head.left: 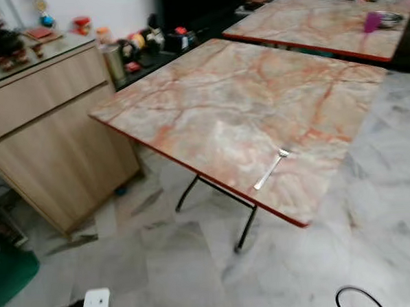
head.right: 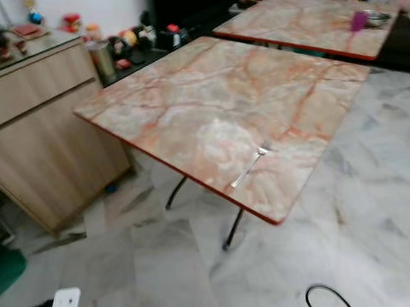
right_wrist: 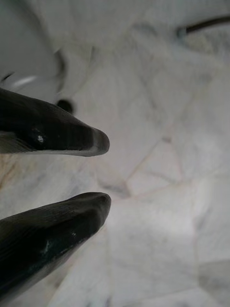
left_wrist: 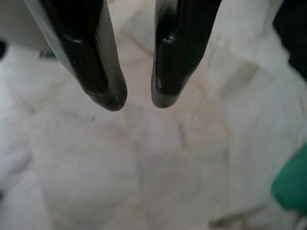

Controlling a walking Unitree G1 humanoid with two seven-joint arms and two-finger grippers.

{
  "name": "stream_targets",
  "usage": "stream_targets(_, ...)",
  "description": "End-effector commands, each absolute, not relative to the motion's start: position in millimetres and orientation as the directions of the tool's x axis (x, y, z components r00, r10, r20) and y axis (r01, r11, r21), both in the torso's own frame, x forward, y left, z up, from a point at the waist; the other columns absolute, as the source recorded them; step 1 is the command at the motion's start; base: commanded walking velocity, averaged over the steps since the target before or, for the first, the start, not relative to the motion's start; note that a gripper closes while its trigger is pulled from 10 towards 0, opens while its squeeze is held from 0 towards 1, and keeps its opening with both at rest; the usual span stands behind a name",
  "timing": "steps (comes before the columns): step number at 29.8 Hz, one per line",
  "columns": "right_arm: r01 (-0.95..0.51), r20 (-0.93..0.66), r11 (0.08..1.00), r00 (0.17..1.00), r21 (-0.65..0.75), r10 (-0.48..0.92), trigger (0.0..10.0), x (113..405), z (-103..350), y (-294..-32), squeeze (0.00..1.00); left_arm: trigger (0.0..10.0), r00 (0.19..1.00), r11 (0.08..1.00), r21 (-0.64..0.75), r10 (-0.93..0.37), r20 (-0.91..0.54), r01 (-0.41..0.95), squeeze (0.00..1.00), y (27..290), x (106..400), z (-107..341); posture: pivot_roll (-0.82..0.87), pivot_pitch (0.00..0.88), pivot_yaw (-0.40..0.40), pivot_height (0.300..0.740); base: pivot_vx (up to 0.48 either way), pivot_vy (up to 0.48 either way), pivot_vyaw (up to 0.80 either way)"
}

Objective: Setting the table

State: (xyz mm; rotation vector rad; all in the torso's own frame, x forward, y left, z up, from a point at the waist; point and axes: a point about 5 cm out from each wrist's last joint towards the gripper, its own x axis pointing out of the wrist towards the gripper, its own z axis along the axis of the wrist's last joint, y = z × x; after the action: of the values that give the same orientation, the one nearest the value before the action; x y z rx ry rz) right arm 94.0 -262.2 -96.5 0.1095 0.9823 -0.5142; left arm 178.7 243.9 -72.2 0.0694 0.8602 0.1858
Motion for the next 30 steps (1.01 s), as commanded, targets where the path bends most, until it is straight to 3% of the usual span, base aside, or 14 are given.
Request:
stream_targets(1,0.479,-0.818,0.866,0.437,-0.14,-0.374,10.0,91.9,-96.0,-266.0,0.0,10.0,0.629,0.984,0.114,0.175,-0.758,-0.136,0.0,238.7,176.9,-74.8,0.02,0.017,0.021,0.74,0.0,0.0,0.0)
stream_targets(3,0.481,-0.819,0.866,0.436,-0.139,-0.373,10.0,91.8,-96.1,-266.0,0.0,10.0,0.629,0.984,0.113,0.174,-0.758,-0.136,0.0,238.7,176.9,-74.8,0.02,0.018,0.021,0.74,0.0,0.0,0.0)
stream_targets(27,0.481,-0.82,0.866,0.434,-0.139,-0.373,10.0,92.0,-96.3,-265.3,0.0,10.0,0.632,0.984,0.113,0.177,-0.755,-0.14,0.0,239.7,177.3,-74.2,0.03,0.023,0.027,0.74,0.0,0.0,-0.78)
stream_targets(30,0.487,-0.814,0.863,0.443,-0.133,-0.376,10.0,92.7,-95.9,-265.1,0.0,10.0,0.629,0.983,0.109,0.177,-0.757,-0.146,0.0,240.0,176.9,-74.4,0.03,0.022,0.028,0.74,0.0,0.0,0.0)
